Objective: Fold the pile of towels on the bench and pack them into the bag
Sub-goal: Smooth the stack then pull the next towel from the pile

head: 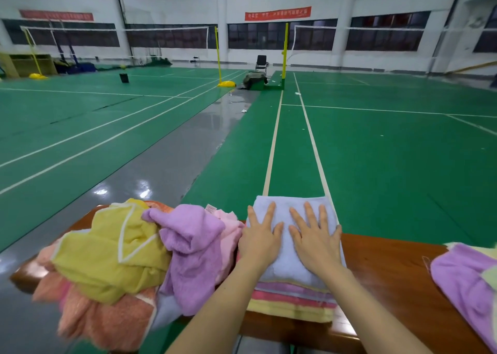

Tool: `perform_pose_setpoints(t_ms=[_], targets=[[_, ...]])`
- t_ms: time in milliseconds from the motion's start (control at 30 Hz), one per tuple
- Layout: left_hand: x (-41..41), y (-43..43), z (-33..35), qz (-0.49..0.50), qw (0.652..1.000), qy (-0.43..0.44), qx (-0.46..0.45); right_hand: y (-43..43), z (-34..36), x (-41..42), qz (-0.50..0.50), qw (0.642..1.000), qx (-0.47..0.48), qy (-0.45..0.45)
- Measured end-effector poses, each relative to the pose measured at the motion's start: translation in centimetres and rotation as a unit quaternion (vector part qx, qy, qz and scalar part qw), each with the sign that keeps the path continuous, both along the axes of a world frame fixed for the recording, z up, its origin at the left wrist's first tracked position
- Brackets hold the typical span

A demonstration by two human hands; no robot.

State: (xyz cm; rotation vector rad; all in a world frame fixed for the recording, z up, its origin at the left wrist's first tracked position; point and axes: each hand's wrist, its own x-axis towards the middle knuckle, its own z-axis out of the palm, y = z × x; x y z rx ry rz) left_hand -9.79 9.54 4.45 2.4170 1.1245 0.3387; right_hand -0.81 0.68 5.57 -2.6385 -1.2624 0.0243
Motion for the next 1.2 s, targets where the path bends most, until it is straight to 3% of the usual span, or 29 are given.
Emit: perform_pose_setpoints(t_ms=[233, 400, 533, 600, 667, 833, 967, 1033, 1100, 1200], targets=[[-1.5, 0.6, 2.5, -0.012, 1.000, -0.004, -0.014, 0.3, 1.9, -0.6, -0.005, 0.999, -0.042, -0.022], [-5.8, 4.2, 5.0, 0.029, 0.995, -0.040, 0.085, 2.3, 3.5, -3.7, 0.071, 0.988, 0.127, 0.050], [-9.9, 6.5, 4.5, 0.065, 0.980, 0.084, 0.168, 4.8, 3.3, -8.2, 0.169, 0.957, 0.195, 0.135], [-11.4, 7.0, 3.8, 0.085, 0.970, 0.157, 0.167, 5.7, 3.0, -9.9, 0.167, 0.944, 0.201, 0.202], [-12.3, 7.6, 3.1, 0.098, 0.968, 0.171, 0.158, 6.6, 2.6, -11.1, 0.152, 0.941, 0.176, 0.245], [-12.7, 8.5, 3.0, 0.124, 0.984, 0.095, 0.085, 8.0, 1.8, -12.4, 0.125, 0.942, 0.118, 0.289], [-13.9, 8.7, 3.2, 0.115, 0.985, 0.078, 0.107, 7.8, 2.3, -12.8, 0.118, 0.941, 0.061, 0.312], [-14.4, 8.9, 3.7, 0.121, 0.986, 0.041, 0.112, 7.8, 2.2, -12.7, 0.101, 0.924, 0.057, 0.365], [-14.8, 9.3, 4.9, 0.133, 0.986, -0.080, 0.062, 7.7, 2.0, -12.5, 0.068, 0.882, 0.077, 0.460], [-14.7, 9.6, 8.5, 0.132, 0.951, -0.274, -0.057, 7.9, 2.0, -12.5, 0.055, 0.873, 0.094, 0.475]])
